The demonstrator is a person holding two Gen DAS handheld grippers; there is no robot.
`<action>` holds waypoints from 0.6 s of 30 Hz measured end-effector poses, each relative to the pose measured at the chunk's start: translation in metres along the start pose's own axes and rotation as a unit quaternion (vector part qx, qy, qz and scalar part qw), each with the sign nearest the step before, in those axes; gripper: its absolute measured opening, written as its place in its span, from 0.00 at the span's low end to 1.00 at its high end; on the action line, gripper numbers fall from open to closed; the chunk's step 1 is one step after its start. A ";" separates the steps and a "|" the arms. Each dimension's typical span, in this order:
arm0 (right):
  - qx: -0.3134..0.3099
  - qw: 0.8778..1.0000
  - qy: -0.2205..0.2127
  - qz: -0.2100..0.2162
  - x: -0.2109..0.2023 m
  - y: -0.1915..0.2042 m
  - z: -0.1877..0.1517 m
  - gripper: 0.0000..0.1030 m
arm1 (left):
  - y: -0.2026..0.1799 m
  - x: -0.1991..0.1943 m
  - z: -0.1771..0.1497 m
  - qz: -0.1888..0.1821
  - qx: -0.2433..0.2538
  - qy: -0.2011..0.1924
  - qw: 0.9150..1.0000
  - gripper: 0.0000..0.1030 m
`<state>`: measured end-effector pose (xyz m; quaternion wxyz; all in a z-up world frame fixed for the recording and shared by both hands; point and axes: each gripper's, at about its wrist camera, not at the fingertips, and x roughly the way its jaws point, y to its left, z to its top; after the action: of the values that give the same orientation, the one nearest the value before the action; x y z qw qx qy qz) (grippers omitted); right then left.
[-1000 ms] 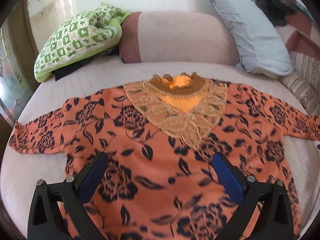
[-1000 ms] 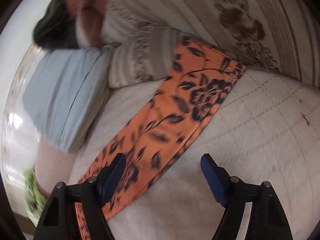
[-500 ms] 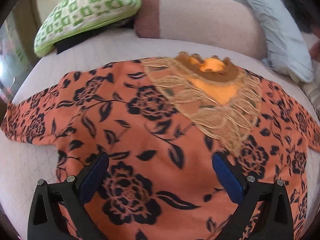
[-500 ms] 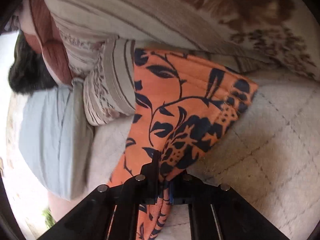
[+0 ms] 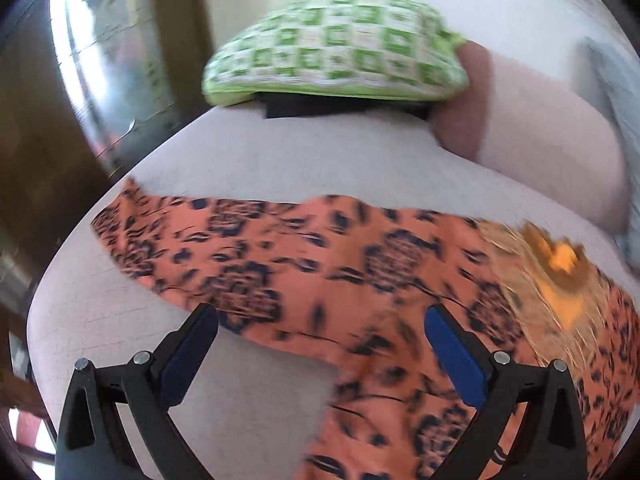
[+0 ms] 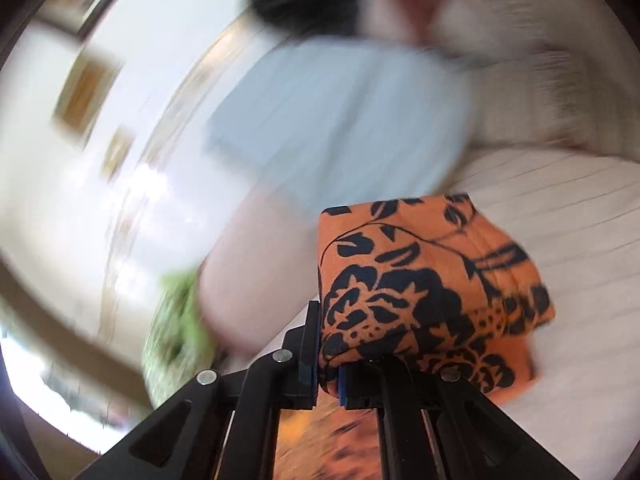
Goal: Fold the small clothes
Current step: 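Grasp the sleeve with the right tool and fold it across the body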
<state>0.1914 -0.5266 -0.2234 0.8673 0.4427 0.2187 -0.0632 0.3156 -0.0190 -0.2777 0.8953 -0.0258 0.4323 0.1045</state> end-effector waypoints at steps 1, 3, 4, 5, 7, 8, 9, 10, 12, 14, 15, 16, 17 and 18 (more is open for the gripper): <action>-0.013 1.000 0.017 0.008 0.014 0.024 -0.018 0.06 | 0.010 0.002 0.004 0.003 -0.011 0.003 1.000 1.00; -0.043 0.998 0.053 0.014 0.047 0.067 -0.058 0.06 | 0.028 0.004 0.009 0.005 -0.028 0.006 1.000 1.00; -0.056 0.996 0.072 0.011 0.065 0.085 -0.077 0.06 | 0.037 0.006 0.013 0.004 -0.036 0.008 0.999 1.00; -0.066 0.993 0.093 0.001 0.083 0.102 -0.096 0.07 | 0.044 0.007 0.015 0.004 -0.041 0.012 0.999 1.00; -0.104 0.985 0.136 -0.035 0.122 0.131 -0.138 0.10 | 0.057 0.009 0.019 0.000 -0.053 0.020 0.998 1.00; -0.148 0.974 0.159 -0.067 0.142 0.147 -0.162 0.10 | 0.064 0.009 0.021 -0.004 -0.060 0.025 0.998 1.00; -0.199 0.957 0.183 -0.101 0.162 0.161 -0.184 0.10 | 0.068 0.011 0.023 -0.005 -0.065 0.029 0.997 1.00; -0.256 0.934 0.207 -0.138 0.183 0.169 -0.210 0.10 | 0.074 0.013 0.024 -0.006 -0.071 0.035 0.997 1.00; -0.382 0.868 0.233 -0.215 0.217 0.190 -0.265 0.10 | 0.087 0.020 0.028 0.002 -0.082 0.045 0.996 1.00; -0.486 0.797 0.229 -0.276 0.235 0.202 -0.310 0.10 | 0.098 0.024 0.030 0.013 -0.096 0.055 0.994 1.00; -0.527 0.764 0.226 -0.294 0.240 0.206 -0.330 0.10 | 0.105 0.027 0.032 0.015 -0.104 0.060 0.993 1.00; -0.554 0.745 0.221 -0.299 0.239 0.209 -0.343 0.10 | 0.113 0.030 0.033 0.018 -0.114 0.066 0.991 1.00; -0.568 0.738 0.218 -0.292 0.237 0.212 -0.346 0.10 | 0.122 0.033 0.034 0.020 -0.125 0.071 0.989 1.00; -0.579 0.735 0.220 -0.276 0.232 0.216 -0.351 0.10 | 0.131 0.036 0.034 0.025 -0.139 0.077 0.987 1.00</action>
<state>0.3518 -0.0984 -0.3440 0.8281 -0.2234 0.5104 -0.0622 0.3364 0.1197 -0.2784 0.8440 -0.1470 0.4820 0.1836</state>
